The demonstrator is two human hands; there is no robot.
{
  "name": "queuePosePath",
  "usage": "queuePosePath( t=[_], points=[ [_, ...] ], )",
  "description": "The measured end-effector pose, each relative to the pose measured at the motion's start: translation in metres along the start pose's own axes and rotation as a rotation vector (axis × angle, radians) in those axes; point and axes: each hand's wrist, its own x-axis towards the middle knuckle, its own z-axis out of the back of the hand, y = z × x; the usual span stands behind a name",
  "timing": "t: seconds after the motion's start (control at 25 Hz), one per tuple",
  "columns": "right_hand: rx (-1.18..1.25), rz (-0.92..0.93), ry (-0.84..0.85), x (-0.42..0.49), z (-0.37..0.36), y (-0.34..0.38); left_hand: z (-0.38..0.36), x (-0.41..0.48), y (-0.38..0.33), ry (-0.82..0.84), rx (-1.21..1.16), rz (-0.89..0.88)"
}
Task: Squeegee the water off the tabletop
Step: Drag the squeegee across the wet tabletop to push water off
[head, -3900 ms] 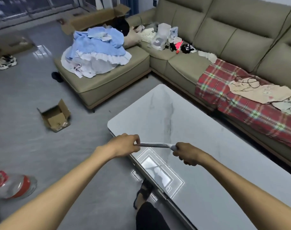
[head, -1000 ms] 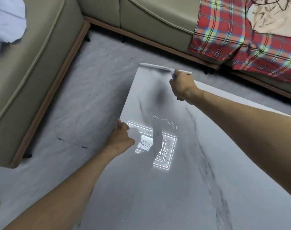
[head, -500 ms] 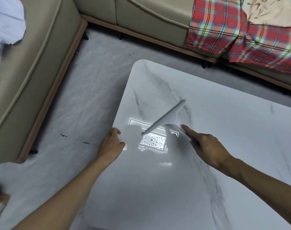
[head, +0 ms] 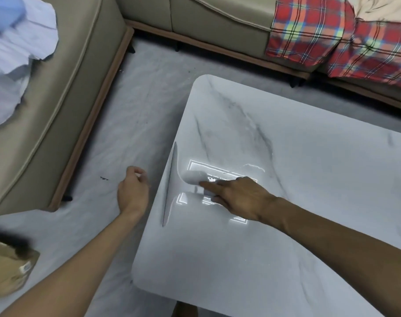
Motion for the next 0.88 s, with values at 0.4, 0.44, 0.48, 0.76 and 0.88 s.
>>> queuePosePath(
  t=[0.4,0.44,0.48,0.76,0.88],
  points=[
    [0.077,-0.223,-0.023,-0.033,-0.029,-0.04,-0.035,-0.021,0.006,0.48,0.106,0.005],
    [0.072,-0.287,-0.026,-0.052,-0.031,-0.051,-0.039,-0.023,0.003,0.525,0.138,0.005],
    [0.055,-0.347,-0.028,-0.07,-0.034,-0.061,-0.043,-0.024,0.002,0.56,0.187,-0.005],
    [0.068,-0.476,-0.065,-0.127,-0.027,-0.063,-0.046,-0.025,-0.005,0.532,0.277,0.021],
    [0.158,-0.271,-0.083,-0.083,-0.028,-0.025,-0.034,-0.023,0.001,0.331,0.131,0.091]
  ],
)
